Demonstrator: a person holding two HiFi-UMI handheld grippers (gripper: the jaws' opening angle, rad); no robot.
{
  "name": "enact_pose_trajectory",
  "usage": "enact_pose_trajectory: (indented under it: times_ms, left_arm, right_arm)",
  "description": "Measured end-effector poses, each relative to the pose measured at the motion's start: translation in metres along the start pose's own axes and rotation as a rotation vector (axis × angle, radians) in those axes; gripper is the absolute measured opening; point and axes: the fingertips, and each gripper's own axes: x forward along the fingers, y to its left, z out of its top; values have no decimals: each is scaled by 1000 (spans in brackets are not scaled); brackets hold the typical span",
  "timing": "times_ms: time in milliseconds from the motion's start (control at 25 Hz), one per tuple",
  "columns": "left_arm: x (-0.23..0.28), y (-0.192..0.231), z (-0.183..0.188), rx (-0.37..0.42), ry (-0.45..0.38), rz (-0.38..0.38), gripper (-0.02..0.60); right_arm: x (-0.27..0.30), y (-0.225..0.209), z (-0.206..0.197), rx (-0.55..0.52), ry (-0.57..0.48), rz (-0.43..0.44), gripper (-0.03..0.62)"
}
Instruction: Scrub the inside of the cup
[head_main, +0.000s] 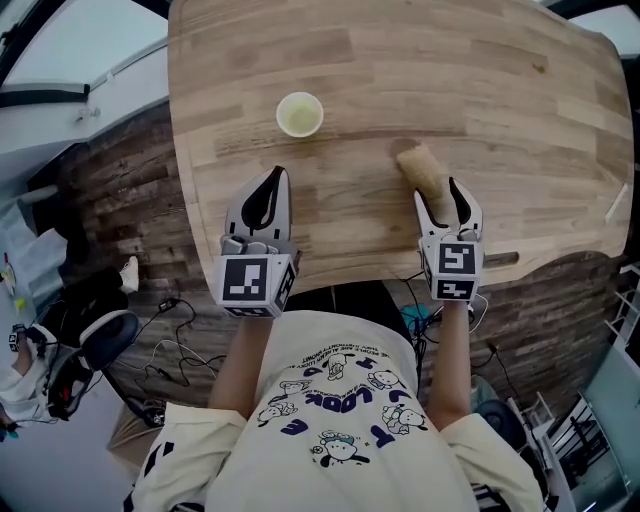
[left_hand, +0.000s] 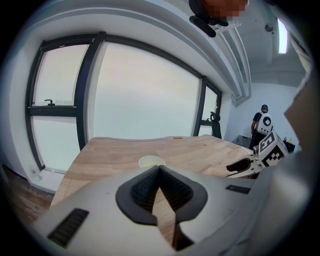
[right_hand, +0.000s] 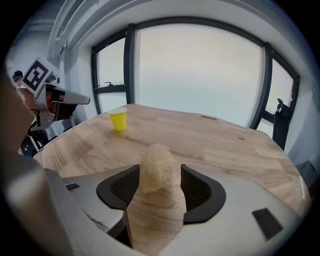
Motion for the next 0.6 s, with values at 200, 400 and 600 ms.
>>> enact_pose_trajectory:
  times_ms: [200, 400, 600]
  left_arm:
    - [6, 1, -4, -8, 14, 13, -2]
    - [10, 1, -6, -8, 25, 18, -2]
    - [13, 3, -9, -11, 35, 15, -2]
  right_arm:
    - [11, 2, -7, 7, 23, 39, 242]
    - [17, 2, -10, 21, 33, 58, 242]
    - [22, 0, -18, 20, 53, 59, 207]
